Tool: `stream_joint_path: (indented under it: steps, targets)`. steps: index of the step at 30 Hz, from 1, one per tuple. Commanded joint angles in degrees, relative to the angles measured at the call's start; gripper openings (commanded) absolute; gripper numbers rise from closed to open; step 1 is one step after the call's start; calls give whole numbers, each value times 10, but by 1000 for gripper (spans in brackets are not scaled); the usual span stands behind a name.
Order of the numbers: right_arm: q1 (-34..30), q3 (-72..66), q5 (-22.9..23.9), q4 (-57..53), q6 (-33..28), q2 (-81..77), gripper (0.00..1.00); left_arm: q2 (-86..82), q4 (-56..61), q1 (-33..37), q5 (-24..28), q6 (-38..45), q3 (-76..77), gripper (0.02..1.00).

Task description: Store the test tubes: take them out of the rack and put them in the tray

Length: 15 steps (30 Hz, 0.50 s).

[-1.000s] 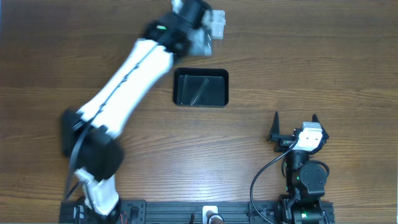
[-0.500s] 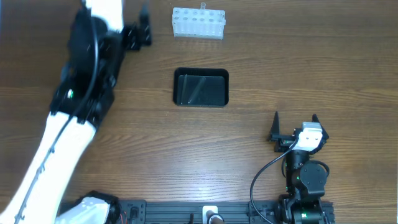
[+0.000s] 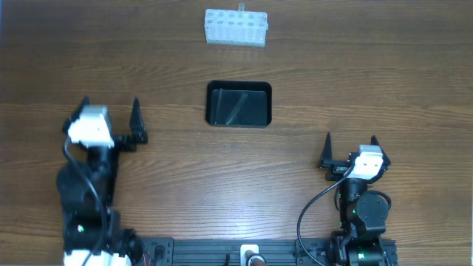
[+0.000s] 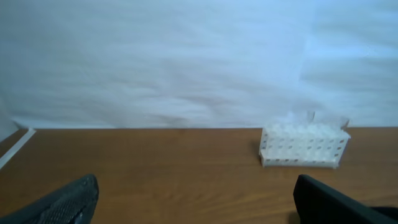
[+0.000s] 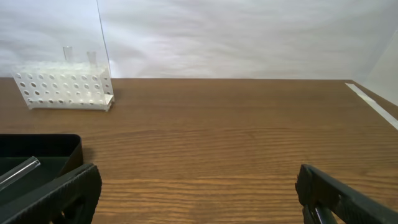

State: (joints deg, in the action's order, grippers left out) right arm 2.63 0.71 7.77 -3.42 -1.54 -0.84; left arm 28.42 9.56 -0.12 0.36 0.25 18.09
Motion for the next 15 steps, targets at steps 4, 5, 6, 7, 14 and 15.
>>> stream_joint_path:
  steps: [4, 5, 6, 7, 14, 15]
  targets:
    - [-4, -4, -4, -1, 2, 5, 993, -141, 1, 8, 16, 9, -126, 998]
    - [-4, -4, -5, -1, 2, 5, 993, -156, 1, 8, 16, 9, -139, 998]
    - [-4, -4, -4, -1, 2, 5, 993, -167, 1, 8, 16, 9, -148, 998]
    - [-4, -4, -4, -1, 2, 5, 993, -179, 1, 8, 16, 9, -158, 998]
    - [-4, -4, -4, -1, 2, 5, 991, -243, -71, 8, 17, 8, -177, 996]
    - [-4, -4, -4, -1, 2, 5, 993, -252, -85, 8, 17, 9, -177, 998]
